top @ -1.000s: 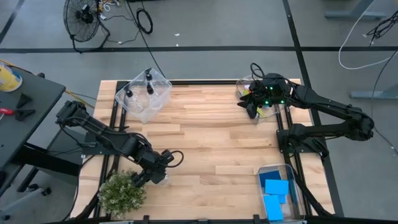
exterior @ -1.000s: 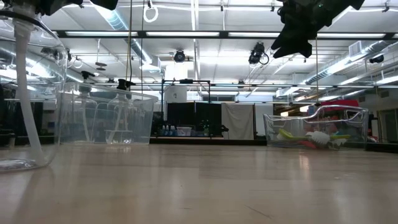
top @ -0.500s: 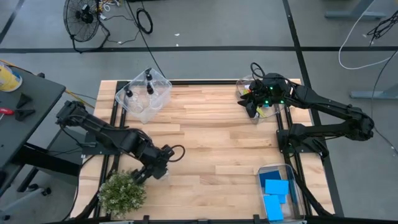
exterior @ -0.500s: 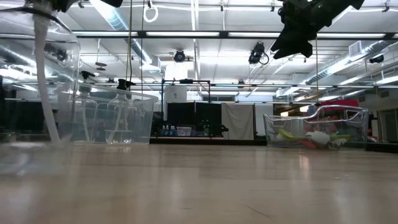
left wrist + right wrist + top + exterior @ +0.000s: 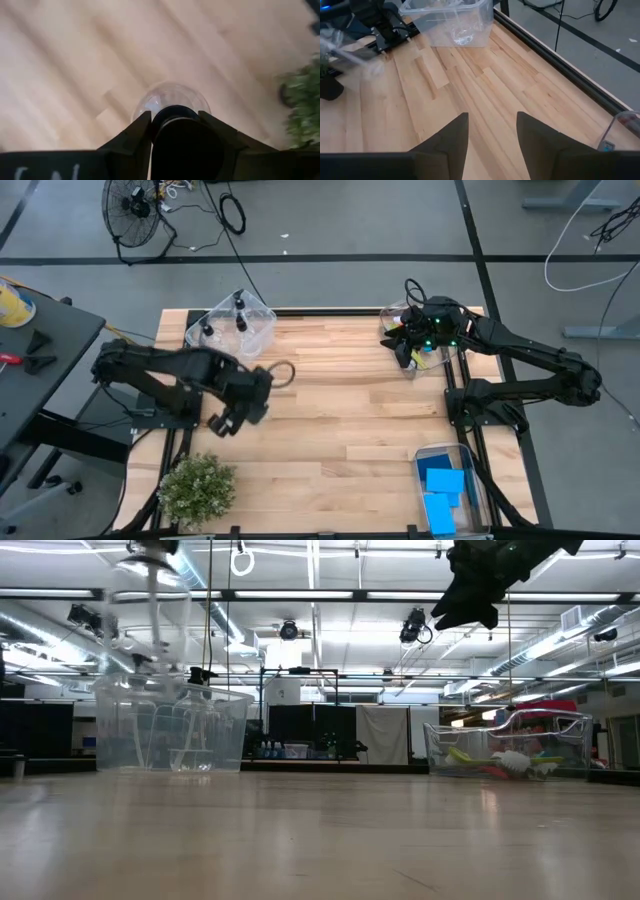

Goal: Pick & Place Kitchen Sink Supplies
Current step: Put the transparent bottle spray into the transparent container

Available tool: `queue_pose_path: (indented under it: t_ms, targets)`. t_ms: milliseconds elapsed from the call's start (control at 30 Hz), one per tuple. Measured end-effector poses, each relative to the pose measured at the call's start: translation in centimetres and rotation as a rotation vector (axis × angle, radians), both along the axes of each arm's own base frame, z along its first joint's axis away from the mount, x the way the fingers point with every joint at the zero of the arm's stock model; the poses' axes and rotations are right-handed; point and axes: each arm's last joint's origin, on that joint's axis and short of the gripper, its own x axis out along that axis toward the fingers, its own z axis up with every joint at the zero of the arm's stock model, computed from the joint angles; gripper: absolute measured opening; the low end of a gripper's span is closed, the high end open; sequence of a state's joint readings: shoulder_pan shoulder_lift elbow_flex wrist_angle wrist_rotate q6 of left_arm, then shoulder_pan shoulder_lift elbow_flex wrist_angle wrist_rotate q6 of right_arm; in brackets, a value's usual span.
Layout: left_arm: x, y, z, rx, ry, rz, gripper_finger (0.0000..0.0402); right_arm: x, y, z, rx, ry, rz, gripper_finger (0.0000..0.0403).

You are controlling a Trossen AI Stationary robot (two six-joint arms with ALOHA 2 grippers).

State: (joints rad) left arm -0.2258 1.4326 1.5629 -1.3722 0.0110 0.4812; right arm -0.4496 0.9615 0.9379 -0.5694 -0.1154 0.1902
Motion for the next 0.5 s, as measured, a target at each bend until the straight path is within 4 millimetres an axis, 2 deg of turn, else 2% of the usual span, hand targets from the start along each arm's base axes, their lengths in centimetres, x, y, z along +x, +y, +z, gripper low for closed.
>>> queue_pose_path:
  t_ms: [233,500]
  targets:
    - [-0.4,4.2,3.9,0.065,-0.093,0.187,0.0141,0.0,0.0,0.1,-0.003,-0.007,0.0,0.0166]
    - [-1.8,8.7,7.4,0.109,-0.191,0.412,0.0141,0.0,0.0,0.1,-0.003,-0.007,0.0,0.0166]
